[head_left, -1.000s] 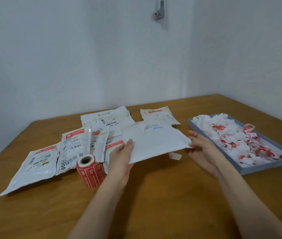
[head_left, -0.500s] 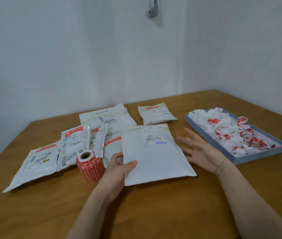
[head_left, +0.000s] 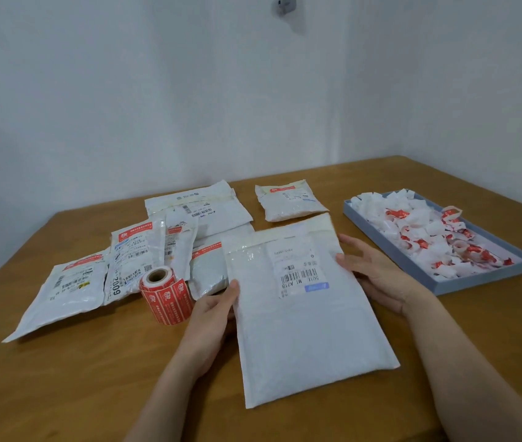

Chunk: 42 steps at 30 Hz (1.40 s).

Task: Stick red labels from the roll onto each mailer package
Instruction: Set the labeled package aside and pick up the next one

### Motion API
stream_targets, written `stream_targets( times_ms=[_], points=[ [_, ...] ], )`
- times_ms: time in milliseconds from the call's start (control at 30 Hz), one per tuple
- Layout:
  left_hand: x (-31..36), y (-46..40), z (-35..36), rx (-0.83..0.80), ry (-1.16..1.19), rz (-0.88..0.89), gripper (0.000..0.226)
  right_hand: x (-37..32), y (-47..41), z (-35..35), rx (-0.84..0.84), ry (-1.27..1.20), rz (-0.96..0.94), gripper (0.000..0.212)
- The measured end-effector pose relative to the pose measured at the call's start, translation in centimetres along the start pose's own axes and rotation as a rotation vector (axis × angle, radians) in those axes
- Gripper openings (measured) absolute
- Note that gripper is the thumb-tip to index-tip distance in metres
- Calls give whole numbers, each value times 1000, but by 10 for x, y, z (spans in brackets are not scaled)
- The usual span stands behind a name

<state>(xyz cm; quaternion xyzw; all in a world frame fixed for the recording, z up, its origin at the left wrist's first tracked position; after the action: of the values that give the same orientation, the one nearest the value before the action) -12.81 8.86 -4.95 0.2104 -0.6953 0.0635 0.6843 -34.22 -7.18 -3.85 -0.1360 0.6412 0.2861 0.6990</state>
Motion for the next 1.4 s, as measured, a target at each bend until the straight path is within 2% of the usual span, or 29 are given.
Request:
stream_targets(
  times_ms=[100,133,200,267,367,400,667,900,1000,1100,1167,1333,1400],
  points=[
    [-5,-4,-11,102,-86,14,74,0,0,-2,78,50,-9,55],
    [-7,-4,-12,118,-119,17,77,0,0,-1,85,84,-8,43],
    [-9,-5,-12,123,-159,56,77,3,-1,0,73,181,-5,31],
    [-8,-5,-10,140,-192,112,70,7,-3,-1,76,246,6,24],
    [1,-3,-10,231,-248,215,37,7,-3,-1,86,294,7,19],
    [1,-4,-11,253,-262,239,33,7,-2,0,88,314,7,18],
    [-1,-9,-17,378,-511,259,45,5,0,8,101,505,-50,19],
    [-1,-10,-15,439,-689,273,41,3,-1,9,149,590,-38,12],
    [2,-6,-15,435,-748,294,40,3,-4,4,218,646,-63,39],
    [9,-2,-18,458,-866,319,40,-3,-3,4,267,773,-56,46],
    [18,4,-20,511,-925,399,35,-9,-3,6,288,856,-57,45],
    [52,24,-26,694,-898,777,28,-40,1,27,279,939,-125,42],
    [63,26,-35,719,-875,845,27,-53,1,43,248,946,-153,41]
  ],
)
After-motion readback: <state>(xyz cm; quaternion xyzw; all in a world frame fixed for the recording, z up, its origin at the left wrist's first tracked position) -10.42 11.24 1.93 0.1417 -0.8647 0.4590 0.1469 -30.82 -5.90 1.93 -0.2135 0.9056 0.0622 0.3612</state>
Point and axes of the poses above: each hand's wrist, its own y-axis away from the middle knuckle, its own z-axis out of the palm, x = y × z, the point moved 6 cm from there along -y, towards the middle knuckle
